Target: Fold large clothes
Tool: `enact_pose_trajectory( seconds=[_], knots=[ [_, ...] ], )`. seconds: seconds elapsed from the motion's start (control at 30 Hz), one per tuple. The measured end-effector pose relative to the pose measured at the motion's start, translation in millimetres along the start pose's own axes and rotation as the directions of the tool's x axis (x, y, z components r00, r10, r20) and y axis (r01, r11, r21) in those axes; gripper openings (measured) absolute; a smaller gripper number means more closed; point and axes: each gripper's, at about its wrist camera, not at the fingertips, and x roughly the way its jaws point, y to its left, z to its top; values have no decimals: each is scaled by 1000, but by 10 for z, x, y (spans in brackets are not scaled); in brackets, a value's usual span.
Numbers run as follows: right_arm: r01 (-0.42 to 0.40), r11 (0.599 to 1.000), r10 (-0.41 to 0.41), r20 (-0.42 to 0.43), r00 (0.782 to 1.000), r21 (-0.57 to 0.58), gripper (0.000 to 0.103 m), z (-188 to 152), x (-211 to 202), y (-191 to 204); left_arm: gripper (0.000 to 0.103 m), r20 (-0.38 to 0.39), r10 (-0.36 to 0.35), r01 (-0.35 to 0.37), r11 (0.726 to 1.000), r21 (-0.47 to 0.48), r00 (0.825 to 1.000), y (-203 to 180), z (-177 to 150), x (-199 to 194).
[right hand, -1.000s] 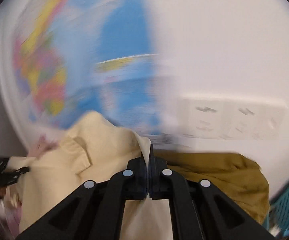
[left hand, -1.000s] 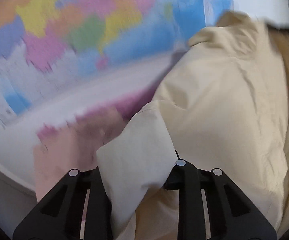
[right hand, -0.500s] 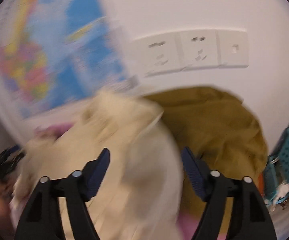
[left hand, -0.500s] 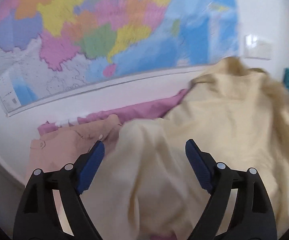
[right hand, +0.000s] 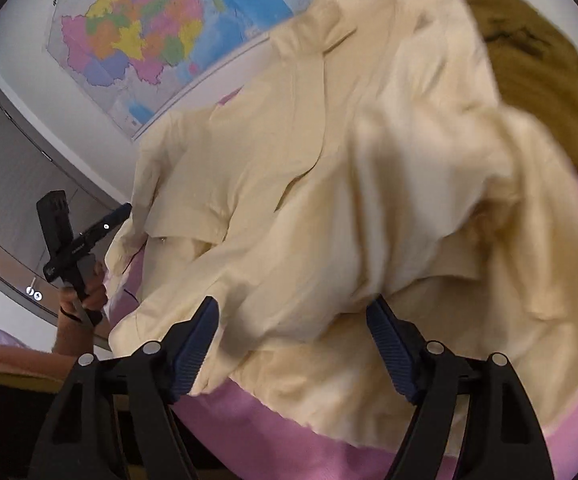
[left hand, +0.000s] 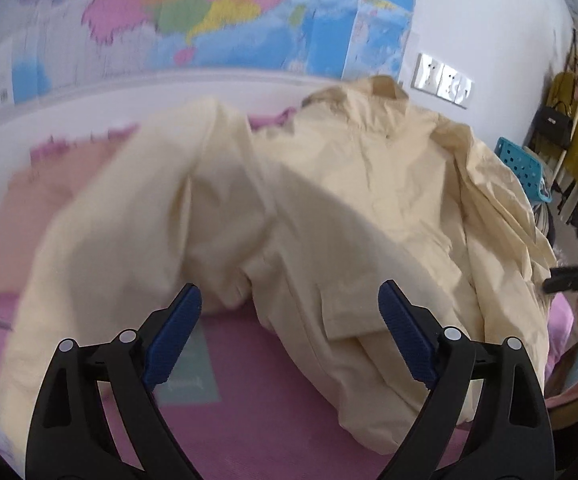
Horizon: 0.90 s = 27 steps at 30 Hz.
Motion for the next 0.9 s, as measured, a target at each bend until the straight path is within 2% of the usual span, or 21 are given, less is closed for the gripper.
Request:
enact_pose_trajectory(
  seconds=[0.03, 0.07, 0.1, 0.17, 0.23, 0.27, 0.33, 0.37, 0.43, 0.47, 0.53, 0.6, 0.63, 0.67, 0.7, 0.73, 0.77, 0.8, 0.83, 0.87, 0.9],
  knots=[
    [7, 1000, -7, 7, 1000, -11, 45, 8, 21, 45, 89, -8, -11, 11, 1000, -12, 1000, 12, -21, 28],
    [7, 1000, -6, 17, 1000, -25, 15, 35, 14, 81, 89, -12, -16, 16, 1000, -20, 1000, 20, -36, 47],
    [-19, 999, 20, 40, 999, -38, 12, 109, -67, 112, 89, -19, -18, 18, 999, -34, 1000, 29, -50, 65],
    [28, 996, -20, 102, 995, -84, 7, 254, -317, 188, 89, -25, -26, 24, 998, -50, 999, 33, -76, 73],
    [139, 981, -110, 204, 973, -134, 6, 452, -803, 272, 89, -31, -24, 22, 999, -46, 999, 26, -96, 71],
    [185, 973, -149, 237, 960, -139, 6, 550, -963, 269, 89, -34, -21, 19, 999, -39, 999, 23, -105, 71],
    [337, 935, -288, 312, 905, -115, 6, 766, -1473, 149, 89, -40, -25, 23, 999, -33, 999, 31, -115, 70],
    [397, 913, -352, 315, 881, -91, 7, 858, -1660, 13, 89, -44, -28, 27, 999, -33, 999, 38, -126, 74],
    [461, 885, -427, 279, 860, -65, 8, 934, -1805, -283, 89, -54, -33, 31, 999, -36, 998, 61, -157, 94],
    [509, 860, -491, 225, 842, -25, 9, 943, -1816, -514, 89, -62, -37, 34, 999, -42, 997, 76, -166, 113],
    [562, 826, -554, 132, 822, -31, 10, 887, -1680, -801, 89, -82, -49, 44, 997, -65, 995, 119, -191, 157],
    [573, 818, -575, 34, 818, 45, 16, 776, -1451, -1183, 89, -99, -80, 70, 993, -94, 992, 175, -230, 195],
    [614, 787, -615, -9, 788, 60, 35, 711, -1316, -1334, 90, -105, -82, 71, 992, -103, 991, 190, -238, 208],
    [660, 747, -659, -42, 751, 78, 65, 657, -1213, -1421, 90, -114, -96, 83, 990, -115, 989, 212, -252, 224],
    [712, 694, -707, -89, 702, 104, 71, 590, -1114, -1542, 90, -123, -112, 96, 987, -128, 986, 231, -268, 236],
    [722, 681, -715, -104, 691, 117, 67, 536, -1093, -1604, 90, -130, -112, 94, 986, -138, 985, 244, -284, 239],
    [707, 691, -705, -79, 705, 152, 66, 490, -1132, -1588, 90, -133, -116, 97, 985, -141, 984, 249, -298, 238],
    [705, 685, -710, -47, 703, 183, 66, 435, -1216, -1571, 91, -137, -136, 115, 982, -147, 981, 258, -327, 228],
    [707, 671, -730, 29, 683, 224, 66, 381, -1372, -1439, 93, -144, -162, 139, 977, -160, 976, 264, -356, 222],
    [674, 700, -711, 138, 690, 236, 66, 310, -1534, -1239, 94, -151, -175, 149, 975, -166, 973, 257, -378, 218],
    [625, 747, -664, 240, 708, 225, 66, 221, -1672, -1014, 94, -158, -191, 165, 972, -167, 969, 242, -402, 223]
  ],
)
